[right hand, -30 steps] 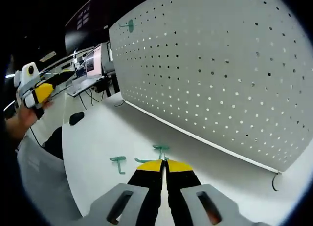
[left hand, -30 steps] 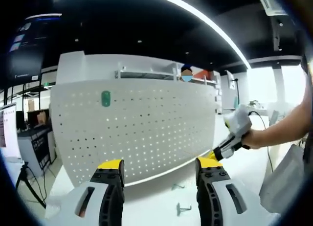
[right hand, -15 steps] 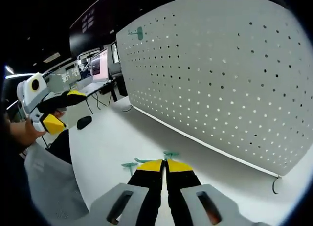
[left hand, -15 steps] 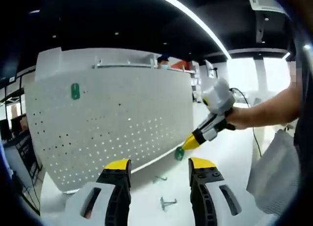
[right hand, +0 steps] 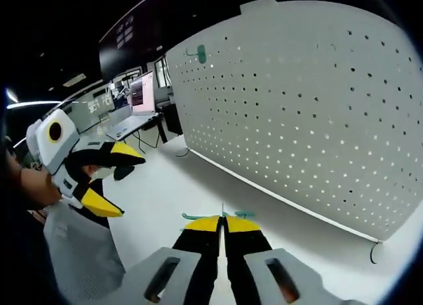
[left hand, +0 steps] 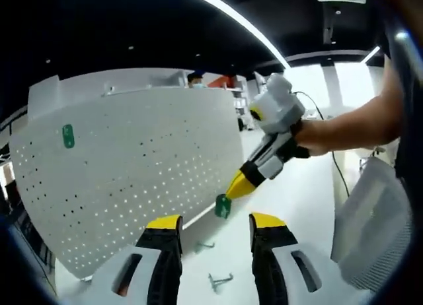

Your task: Insert the hook assembly into the mounting plate slot until the hook locks in place.

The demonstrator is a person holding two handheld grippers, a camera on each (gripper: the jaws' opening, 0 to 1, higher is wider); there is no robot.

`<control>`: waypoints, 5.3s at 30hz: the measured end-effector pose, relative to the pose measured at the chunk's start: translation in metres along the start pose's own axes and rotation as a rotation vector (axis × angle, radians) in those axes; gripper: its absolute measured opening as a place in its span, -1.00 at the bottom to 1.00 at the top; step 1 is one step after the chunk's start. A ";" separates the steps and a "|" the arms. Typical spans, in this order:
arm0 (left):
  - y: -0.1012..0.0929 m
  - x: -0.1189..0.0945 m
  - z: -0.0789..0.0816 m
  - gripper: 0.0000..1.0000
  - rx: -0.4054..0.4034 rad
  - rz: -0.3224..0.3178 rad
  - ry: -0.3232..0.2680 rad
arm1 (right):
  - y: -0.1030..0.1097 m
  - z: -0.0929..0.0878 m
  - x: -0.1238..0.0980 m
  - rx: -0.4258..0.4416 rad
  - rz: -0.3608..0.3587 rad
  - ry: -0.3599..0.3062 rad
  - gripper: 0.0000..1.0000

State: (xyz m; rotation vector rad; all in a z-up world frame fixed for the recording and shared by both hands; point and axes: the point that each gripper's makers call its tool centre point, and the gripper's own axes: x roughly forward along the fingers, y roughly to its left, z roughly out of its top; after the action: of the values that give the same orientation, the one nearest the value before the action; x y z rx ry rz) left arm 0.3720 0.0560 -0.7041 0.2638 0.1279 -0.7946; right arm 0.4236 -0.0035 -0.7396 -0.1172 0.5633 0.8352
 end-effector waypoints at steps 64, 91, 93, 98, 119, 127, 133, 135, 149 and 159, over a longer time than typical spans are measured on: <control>-0.010 0.042 -0.018 -0.93 0.220 -0.052 0.026 | 0.039 0.008 -0.001 0.061 0.100 -0.003 -0.99; 0.017 0.033 -0.016 -0.94 0.073 0.023 0.026 | 0.043 0.020 -0.005 -0.066 0.090 -0.111 -0.37; 0.022 0.031 -0.013 -0.94 0.060 0.038 0.019 | 0.041 0.021 -0.005 -0.078 0.077 -0.120 -0.28; 0.034 0.025 -0.004 -0.94 0.034 0.079 0.002 | 0.037 0.023 -0.006 -0.105 0.043 -0.141 -0.10; 0.116 -0.014 0.028 -0.94 -0.039 0.318 -0.058 | 0.018 0.027 -0.013 -0.127 -0.075 -0.216 0.57; 0.148 -0.028 0.039 -0.94 -0.054 0.394 -0.085 | 0.019 0.028 -0.019 -0.118 -0.078 -0.235 0.59; 0.166 -0.034 0.048 -0.94 -0.059 0.431 -0.099 | 0.021 0.031 -0.024 -0.118 -0.081 -0.251 0.59; 0.172 -0.036 0.050 -0.94 -0.065 0.444 -0.107 | 0.021 0.032 -0.025 -0.117 -0.082 -0.256 0.60; 0.216 -0.045 0.066 -0.94 -0.104 0.526 -0.148 | 0.025 0.035 -0.033 -0.104 -0.089 -0.279 0.60; 0.253 -0.047 0.076 -0.94 -0.104 0.589 -0.161 | 0.023 0.035 -0.041 -0.094 -0.103 -0.294 0.60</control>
State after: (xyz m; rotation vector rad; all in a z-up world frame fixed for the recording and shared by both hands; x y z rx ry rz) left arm 0.5222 0.2357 -0.5742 0.1258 -0.0608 -0.2209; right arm 0.3995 -0.0047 -0.6857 -0.1058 0.2397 0.7620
